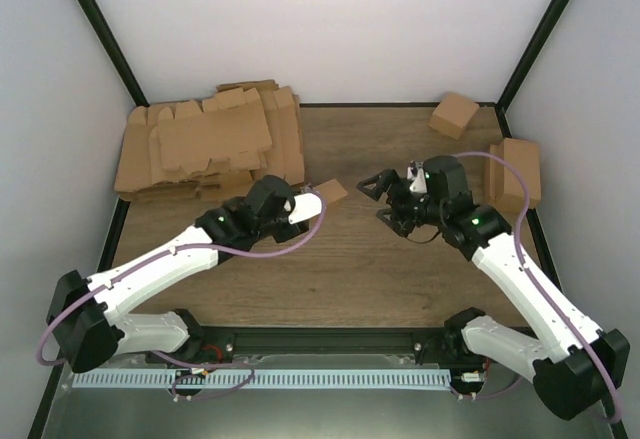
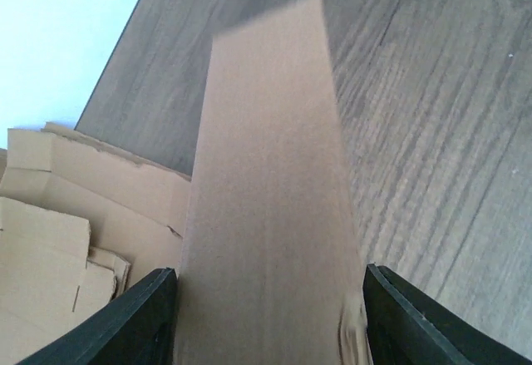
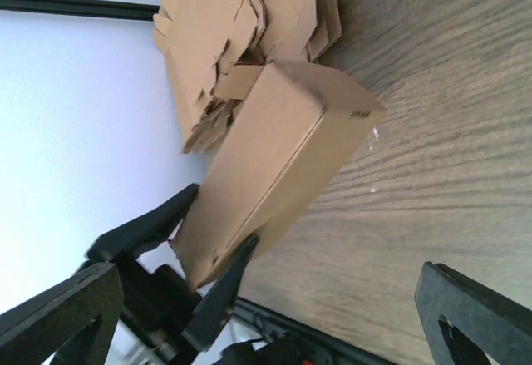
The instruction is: Fold the paper box
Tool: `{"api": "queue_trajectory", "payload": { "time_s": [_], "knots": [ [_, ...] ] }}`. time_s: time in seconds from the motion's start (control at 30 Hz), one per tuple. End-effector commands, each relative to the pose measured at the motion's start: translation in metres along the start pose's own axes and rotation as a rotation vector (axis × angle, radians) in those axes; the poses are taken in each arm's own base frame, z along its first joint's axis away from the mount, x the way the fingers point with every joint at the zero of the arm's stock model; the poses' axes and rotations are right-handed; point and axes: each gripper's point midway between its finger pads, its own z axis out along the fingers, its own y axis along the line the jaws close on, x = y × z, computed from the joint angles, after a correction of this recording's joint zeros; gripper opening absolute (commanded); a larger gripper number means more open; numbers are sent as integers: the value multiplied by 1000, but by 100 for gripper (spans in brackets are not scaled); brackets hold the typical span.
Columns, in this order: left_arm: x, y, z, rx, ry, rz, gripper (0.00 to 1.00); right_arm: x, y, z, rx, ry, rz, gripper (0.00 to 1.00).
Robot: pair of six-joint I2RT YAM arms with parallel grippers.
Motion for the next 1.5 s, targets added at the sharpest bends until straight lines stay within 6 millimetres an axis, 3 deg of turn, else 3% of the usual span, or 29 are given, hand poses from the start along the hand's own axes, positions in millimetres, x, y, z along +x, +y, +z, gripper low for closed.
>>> {"api": "queue_trajectory", "payload": {
  "time_s": [0.0,0.3,0.5,0.67,0.73,0.77,0.8,0.97,1.0,1.07,1.2,1.47],
  "knots": [
    [-22,17,2,-106,-114,-20,62,5,17,-17,-90,-4,131,100],
    [-23,19,3,-136,-141,-2,63,32,18,-11,-154,170,388,100],
    [-20,14,4,-123,-134,9,63,30,22,-4,-166,191,462,100],
    [-20,31,-12,-164,-118,-207,71,21,9,0,-115,120,429,100],
    [-17,27,-21,-135,-123,-316,83,20,0,3,-99,97,420,100],
    [-13,23,-23,-114,-114,-366,95,20,-5,5,-92,98,415,100],
    [-8,20,-24,-99,-95,-428,99,22,-9,8,-81,103,415,100],
    [40,5,-22,-106,190,-691,100,25,-20,18,-46,128,393,100],
    [51,8,-22,-148,266,-730,100,24,-21,19,-46,128,386,100],
    [69,-4,-14,-102,388,-756,100,25,-23,21,-44,132,384,100],
    [79,-20,3,67,433,-826,100,27,-24,23,-58,147,378,100],
    [109,-27,27,150,543,-838,100,26,-22,20,-85,125,349,100]
  ]
}}
